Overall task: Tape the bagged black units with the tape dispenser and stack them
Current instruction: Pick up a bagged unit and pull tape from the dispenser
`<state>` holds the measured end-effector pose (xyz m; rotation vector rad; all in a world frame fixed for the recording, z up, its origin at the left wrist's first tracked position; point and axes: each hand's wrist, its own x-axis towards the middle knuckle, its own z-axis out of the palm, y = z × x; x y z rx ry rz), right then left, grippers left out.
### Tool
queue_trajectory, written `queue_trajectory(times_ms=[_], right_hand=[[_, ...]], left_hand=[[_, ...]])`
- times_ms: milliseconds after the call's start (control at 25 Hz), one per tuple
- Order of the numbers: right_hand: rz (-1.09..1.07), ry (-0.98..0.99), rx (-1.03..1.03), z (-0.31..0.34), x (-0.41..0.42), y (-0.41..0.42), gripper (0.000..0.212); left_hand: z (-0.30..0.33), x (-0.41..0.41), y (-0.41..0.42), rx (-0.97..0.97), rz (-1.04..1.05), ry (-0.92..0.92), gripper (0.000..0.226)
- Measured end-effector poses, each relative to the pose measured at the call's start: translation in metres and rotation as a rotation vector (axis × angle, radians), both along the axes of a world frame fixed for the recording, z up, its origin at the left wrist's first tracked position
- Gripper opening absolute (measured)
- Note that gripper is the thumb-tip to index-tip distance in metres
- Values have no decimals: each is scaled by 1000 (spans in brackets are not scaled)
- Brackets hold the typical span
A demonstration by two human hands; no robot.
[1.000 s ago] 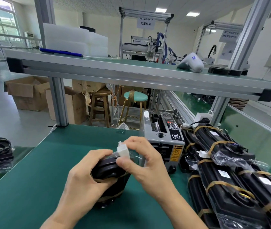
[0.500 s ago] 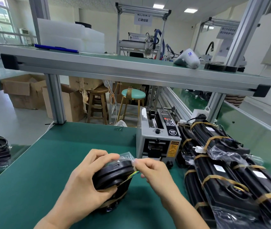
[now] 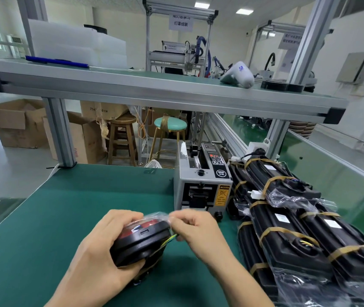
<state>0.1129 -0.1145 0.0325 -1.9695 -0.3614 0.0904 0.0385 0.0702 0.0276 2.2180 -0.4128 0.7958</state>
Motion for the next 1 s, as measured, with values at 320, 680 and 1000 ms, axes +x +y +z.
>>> queue_trajectory(times_ms=[320, 680, 1000], right_hand=[[-91, 61, 215, -31, -9, -7, 23], [-597, 11, 314, -27, 48, -27, 29], [-721, 124, 280, -26, 79, -11, 29]], left_hand=[[-9, 1, -7, 12, 199, -203, 36], [-4, 6, -1, 10, 314, -51, 41], [-7, 4, -10, 47, 334, -63, 49]])
